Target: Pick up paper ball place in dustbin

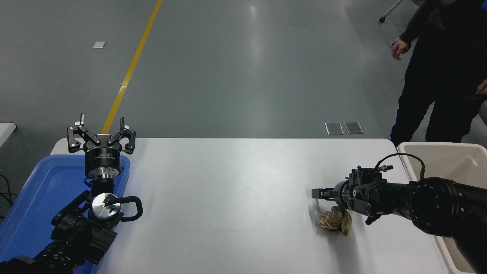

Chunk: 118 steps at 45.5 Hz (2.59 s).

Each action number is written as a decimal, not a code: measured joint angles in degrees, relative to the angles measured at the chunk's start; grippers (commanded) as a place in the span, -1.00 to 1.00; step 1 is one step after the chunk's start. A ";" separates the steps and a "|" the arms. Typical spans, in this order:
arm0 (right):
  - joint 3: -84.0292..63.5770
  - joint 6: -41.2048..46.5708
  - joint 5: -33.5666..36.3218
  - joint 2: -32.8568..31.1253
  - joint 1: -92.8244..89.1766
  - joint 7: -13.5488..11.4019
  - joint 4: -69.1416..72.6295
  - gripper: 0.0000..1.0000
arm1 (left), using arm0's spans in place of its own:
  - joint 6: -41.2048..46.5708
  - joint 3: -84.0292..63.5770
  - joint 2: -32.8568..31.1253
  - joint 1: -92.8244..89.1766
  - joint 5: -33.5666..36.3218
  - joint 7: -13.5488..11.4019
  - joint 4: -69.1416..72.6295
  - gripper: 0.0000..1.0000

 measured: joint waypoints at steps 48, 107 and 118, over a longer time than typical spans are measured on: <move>1.33 0.62 4.89 -5.42 29.40 -1.26 34.56 1.00 | 0.03 1.01 0.18 -0.19 -0.09 -0.15 0.00 0.98; -5.74 29.71 -1.44 -27.34 73.84 -2.69 67.44 1.00 | 0.01 1.16 0.48 -0.20 -0.09 -0.04 0.00 0.98; -4.62 20.55 -7.27 -23.68 59.18 -2.77 63.56 1.00 | 0.01 1.17 0.42 -0.25 -0.08 -0.05 0.00 0.98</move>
